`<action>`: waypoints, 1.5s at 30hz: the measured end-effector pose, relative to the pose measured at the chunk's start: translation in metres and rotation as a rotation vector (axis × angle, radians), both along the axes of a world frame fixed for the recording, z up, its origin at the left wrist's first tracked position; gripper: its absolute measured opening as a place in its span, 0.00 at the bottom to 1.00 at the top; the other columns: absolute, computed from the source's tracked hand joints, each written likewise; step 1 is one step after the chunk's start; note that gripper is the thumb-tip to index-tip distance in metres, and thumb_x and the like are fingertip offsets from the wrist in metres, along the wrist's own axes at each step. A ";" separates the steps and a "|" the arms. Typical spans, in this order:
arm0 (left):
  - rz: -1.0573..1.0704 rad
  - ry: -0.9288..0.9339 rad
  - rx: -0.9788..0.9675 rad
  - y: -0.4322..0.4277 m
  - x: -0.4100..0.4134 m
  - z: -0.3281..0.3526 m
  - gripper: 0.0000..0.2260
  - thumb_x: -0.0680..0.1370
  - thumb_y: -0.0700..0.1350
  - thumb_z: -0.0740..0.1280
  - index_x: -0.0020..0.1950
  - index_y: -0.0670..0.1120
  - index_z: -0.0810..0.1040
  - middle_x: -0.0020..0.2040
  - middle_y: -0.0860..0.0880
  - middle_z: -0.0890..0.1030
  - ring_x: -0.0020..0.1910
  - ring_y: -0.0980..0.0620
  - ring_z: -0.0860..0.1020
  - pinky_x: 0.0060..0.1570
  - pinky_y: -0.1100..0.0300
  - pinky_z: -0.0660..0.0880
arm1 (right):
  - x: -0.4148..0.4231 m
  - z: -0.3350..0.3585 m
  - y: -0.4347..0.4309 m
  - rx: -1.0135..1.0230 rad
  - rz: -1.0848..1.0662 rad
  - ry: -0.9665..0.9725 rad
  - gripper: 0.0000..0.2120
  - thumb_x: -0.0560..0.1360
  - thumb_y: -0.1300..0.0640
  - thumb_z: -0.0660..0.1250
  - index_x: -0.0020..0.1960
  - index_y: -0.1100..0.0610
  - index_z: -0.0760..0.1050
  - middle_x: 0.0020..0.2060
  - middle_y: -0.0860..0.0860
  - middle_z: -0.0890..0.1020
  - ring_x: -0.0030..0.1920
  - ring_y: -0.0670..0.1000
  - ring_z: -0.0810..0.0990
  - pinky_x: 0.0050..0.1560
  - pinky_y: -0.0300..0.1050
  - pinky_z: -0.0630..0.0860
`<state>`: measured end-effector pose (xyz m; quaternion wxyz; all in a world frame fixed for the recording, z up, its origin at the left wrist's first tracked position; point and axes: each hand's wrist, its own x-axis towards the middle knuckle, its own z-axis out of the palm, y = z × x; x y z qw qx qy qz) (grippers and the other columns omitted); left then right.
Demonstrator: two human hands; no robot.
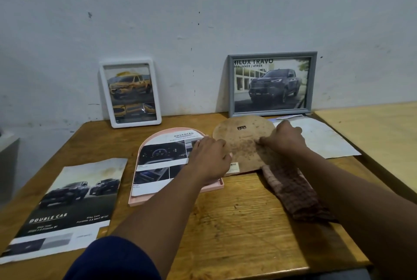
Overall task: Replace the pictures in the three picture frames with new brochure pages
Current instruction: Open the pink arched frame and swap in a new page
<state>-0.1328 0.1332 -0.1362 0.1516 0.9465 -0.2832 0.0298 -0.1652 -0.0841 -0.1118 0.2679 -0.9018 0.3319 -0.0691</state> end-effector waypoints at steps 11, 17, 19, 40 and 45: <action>0.053 0.047 -0.260 0.008 0.008 0.022 0.27 0.82 0.57 0.61 0.79 0.49 0.63 0.78 0.47 0.63 0.76 0.44 0.63 0.72 0.41 0.65 | 0.001 0.038 0.014 0.085 0.002 -0.409 0.30 0.68 0.44 0.77 0.63 0.53 0.71 0.61 0.56 0.74 0.58 0.57 0.76 0.61 0.58 0.75; 0.146 -0.006 -0.286 0.061 0.017 0.035 0.26 0.82 0.59 0.60 0.77 0.49 0.67 0.76 0.46 0.66 0.73 0.44 0.67 0.70 0.42 0.67 | 0.013 0.037 0.063 0.218 0.092 -0.395 0.27 0.71 0.48 0.77 0.63 0.57 0.70 0.60 0.56 0.76 0.56 0.56 0.76 0.54 0.52 0.77; 0.200 0.004 -0.263 0.088 0.019 0.031 0.25 0.81 0.59 0.61 0.75 0.49 0.70 0.72 0.47 0.71 0.69 0.44 0.71 0.66 0.42 0.72 | 0.016 0.026 0.086 0.261 0.131 -0.346 0.28 0.72 0.49 0.76 0.64 0.57 0.69 0.61 0.56 0.75 0.56 0.56 0.76 0.53 0.51 0.75; 0.386 -0.025 -0.283 0.167 0.002 -0.007 0.09 0.79 0.52 0.67 0.54 0.48 0.75 0.57 0.52 0.71 0.52 0.50 0.76 0.50 0.53 0.76 | -0.001 -0.014 0.165 -0.252 0.607 -0.056 0.26 0.75 0.37 0.64 0.66 0.52 0.72 0.65 0.56 0.70 0.66 0.57 0.67 0.63 0.54 0.70; 0.329 0.037 -0.228 0.168 0.005 -0.012 0.25 0.82 0.55 0.63 0.75 0.44 0.70 0.75 0.47 0.65 0.71 0.46 0.69 0.67 0.50 0.69 | 0.005 -0.013 0.160 -0.181 0.662 -0.098 0.19 0.74 0.38 0.65 0.58 0.50 0.76 0.66 0.54 0.70 0.67 0.55 0.66 0.63 0.52 0.70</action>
